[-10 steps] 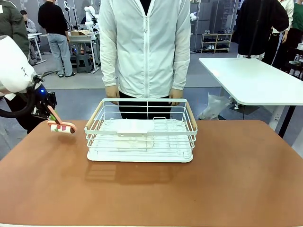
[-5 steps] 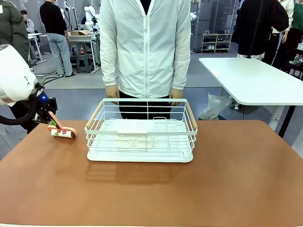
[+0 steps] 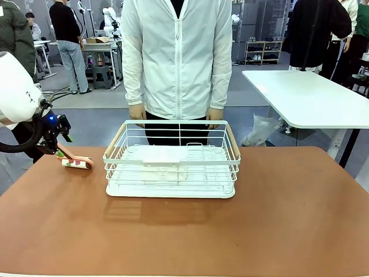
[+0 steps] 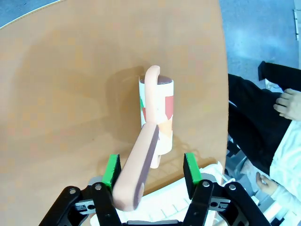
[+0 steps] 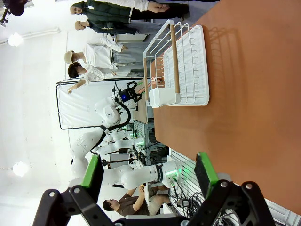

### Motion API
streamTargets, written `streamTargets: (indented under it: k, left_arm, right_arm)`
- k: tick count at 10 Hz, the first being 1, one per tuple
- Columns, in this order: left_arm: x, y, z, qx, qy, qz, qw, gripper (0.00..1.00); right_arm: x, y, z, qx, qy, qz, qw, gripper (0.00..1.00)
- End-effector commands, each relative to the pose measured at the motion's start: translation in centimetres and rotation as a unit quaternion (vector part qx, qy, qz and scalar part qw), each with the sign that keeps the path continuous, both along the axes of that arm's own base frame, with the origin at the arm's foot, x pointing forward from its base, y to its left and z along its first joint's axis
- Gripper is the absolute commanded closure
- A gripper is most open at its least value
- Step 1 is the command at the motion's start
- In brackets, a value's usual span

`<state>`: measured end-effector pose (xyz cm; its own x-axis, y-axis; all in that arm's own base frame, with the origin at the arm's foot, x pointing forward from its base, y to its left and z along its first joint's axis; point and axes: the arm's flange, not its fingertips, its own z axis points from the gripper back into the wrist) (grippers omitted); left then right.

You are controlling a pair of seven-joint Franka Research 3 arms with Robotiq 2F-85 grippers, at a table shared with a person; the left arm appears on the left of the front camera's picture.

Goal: Clean the table.
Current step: Place the Lint Roller down when the Dish drying rack is positioned in the middle of the table.

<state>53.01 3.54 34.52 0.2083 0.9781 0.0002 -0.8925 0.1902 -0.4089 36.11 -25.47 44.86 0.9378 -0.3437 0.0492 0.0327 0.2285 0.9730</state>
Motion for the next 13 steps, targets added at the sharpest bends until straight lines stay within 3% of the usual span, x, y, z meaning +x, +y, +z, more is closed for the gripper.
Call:
streamTargets:
  k: [1, 2, 3, 9, 13]
  left_arm:
    - [-1.8, 0.2, 0.8, 0.003, 0.013, 0.006, 1.000, 0.13]
    - [-2.3, 0.2, 1.2, 0.010, 0.026, 0.010, 1.000, 0.03]
    - [-2.9, 0.1, 1.9, 0.016, 0.030, 0.009, 0.999, 0.00]
    - [-4.2, -0.4, 3.9, 0.020, 0.051, -0.003, 0.999, 0.00]
    - [-3.7, -0.2, 3.5, 0.016, 0.036, -0.011, 0.999, 0.00]
  right_arm:
    - [-0.2, 0.0, 0.1, 0.001, -0.001, 0.001, 1.000, 0.00]
    - [-0.2, 0.0, 0.1, 0.001, -0.001, 0.001, 1.000, 0.00]
    - [-0.2, 0.0, 0.1, 0.001, -0.001, 0.001, 1.000, 0.00]
    - [-0.2, 0.0, 0.1, 0.001, -0.001, 0.001, 1.000, 0.00]
    - [-0.2, 0.0, 0.1, 0.001, -0.001, 0.001, 1.000, 0.00]
